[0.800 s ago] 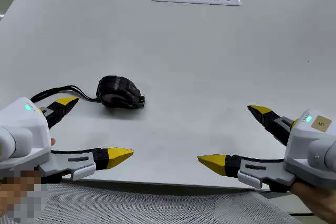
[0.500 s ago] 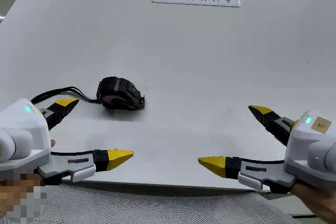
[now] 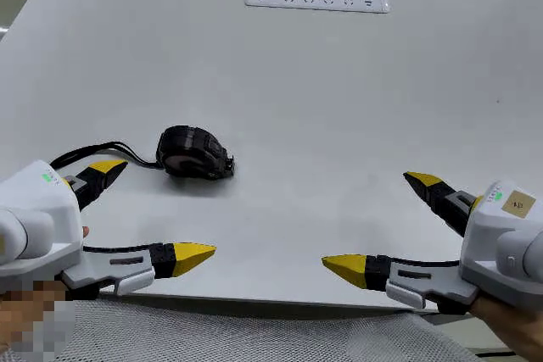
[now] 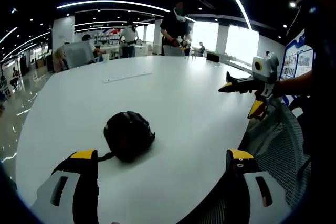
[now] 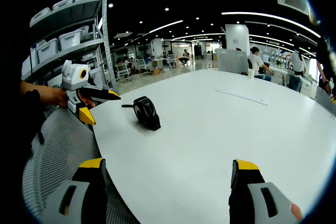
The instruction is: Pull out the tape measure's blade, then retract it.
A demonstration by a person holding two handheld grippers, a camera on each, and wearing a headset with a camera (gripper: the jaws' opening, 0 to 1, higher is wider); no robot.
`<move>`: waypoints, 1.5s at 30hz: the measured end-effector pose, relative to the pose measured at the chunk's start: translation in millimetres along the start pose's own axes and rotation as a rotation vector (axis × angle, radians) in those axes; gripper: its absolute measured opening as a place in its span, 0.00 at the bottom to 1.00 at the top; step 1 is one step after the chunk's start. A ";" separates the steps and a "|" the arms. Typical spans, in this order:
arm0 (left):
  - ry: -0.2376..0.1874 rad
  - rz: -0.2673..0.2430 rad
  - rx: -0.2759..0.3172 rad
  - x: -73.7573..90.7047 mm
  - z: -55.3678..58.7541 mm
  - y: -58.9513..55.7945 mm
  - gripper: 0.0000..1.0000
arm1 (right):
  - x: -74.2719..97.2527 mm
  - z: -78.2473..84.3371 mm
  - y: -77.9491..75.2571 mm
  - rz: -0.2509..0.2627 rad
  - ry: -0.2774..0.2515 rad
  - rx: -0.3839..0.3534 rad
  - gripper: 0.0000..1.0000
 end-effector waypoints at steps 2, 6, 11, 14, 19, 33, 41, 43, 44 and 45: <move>0.000 -0.001 -0.001 -0.3 0.0 0.5 0.99 | -0.2 0.1 -0.1 0.000 0.001 -0.001 0.99; 0.001 -0.001 -0.002 -0.2 0.4 0.7 0.99 | -0.4 0.1 -1.1 0.001 0.004 -0.002 0.99; 0.003 -0.002 -0.002 -0.9 0.4 2.7 0.99 | -0.5 -0.1 -3.1 0.001 0.007 -0.002 0.99; 0.005 -0.003 -0.005 -1.5 0.2 4.1 0.99 | -0.6 0.7 -4.1 0.001 0.012 -0.005 0.99; 0.008 0.002 -0.014 -4.2 -1.0 7.8 0.99 | -1.0 1.2 -6.7 0.002 0.016 -0.007 0.99; 0.032 0.032 -0.065 -17.0 -3.2 17.5 0.99 | -6.7 3.5 -17.2 -0.025 0.061 -0.003 0.99; 0.057 0.058 -0.099 -24.0 -1.9 23.3 0.99 | -14.6 3.0 -21.2 -0.059 0.083 0.010 0.99; 0.060 0.063 -0.107 -25.6 -2.0 25.5 0.99 | -17.3 2.9 -21.7 -0.073 0.088 0.016 0.99; 0.063 0.066 -0.111 -26.4 -1.9 26.4 0.99 | -18.6 2.8 -21.7 -0.079 0.090 0.014 0.99; 0.064 0.071 -0.118 -27.7 -1.9 27.6 0.99 | -20.7 3.1 -22.8 -0.087 0.094 0.017 0.99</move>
Point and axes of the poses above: the centre of the closed fingertips' face, and the gripper's own axes: x roughly backward along the fingers, y roughly to its left, z roughly out of its underside, the point moved 1 cm from there along x, roughly backward along the fingers, and after that the axes turned 15 degrees about -z, right-handed, at the moved point
